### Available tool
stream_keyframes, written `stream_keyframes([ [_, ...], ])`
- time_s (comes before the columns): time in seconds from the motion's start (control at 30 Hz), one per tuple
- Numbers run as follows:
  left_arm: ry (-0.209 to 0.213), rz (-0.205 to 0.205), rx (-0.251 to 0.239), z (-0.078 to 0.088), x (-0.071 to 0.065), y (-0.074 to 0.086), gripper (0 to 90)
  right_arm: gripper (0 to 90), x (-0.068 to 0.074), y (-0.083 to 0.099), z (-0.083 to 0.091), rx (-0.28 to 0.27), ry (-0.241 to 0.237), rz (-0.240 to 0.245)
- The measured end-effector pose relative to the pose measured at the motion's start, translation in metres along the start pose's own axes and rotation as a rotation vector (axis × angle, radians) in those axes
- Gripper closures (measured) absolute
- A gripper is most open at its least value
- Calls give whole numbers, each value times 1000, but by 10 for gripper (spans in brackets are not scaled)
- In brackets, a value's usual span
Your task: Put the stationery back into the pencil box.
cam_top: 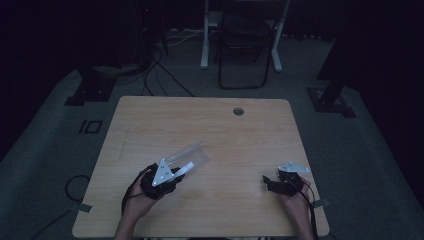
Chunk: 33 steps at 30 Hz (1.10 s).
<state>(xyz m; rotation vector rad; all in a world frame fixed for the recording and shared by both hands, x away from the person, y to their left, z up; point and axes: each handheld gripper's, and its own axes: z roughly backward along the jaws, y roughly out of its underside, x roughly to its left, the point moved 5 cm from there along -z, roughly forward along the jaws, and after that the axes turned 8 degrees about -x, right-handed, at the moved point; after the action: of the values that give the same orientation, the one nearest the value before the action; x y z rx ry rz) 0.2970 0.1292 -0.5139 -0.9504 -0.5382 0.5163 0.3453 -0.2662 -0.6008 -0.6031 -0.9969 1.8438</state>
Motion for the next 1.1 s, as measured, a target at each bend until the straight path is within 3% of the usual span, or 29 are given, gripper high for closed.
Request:
stream_keyframes([
  [1.1,-31,23,14,-21,12,3,706,259,0,0,0,0,1,2],
])
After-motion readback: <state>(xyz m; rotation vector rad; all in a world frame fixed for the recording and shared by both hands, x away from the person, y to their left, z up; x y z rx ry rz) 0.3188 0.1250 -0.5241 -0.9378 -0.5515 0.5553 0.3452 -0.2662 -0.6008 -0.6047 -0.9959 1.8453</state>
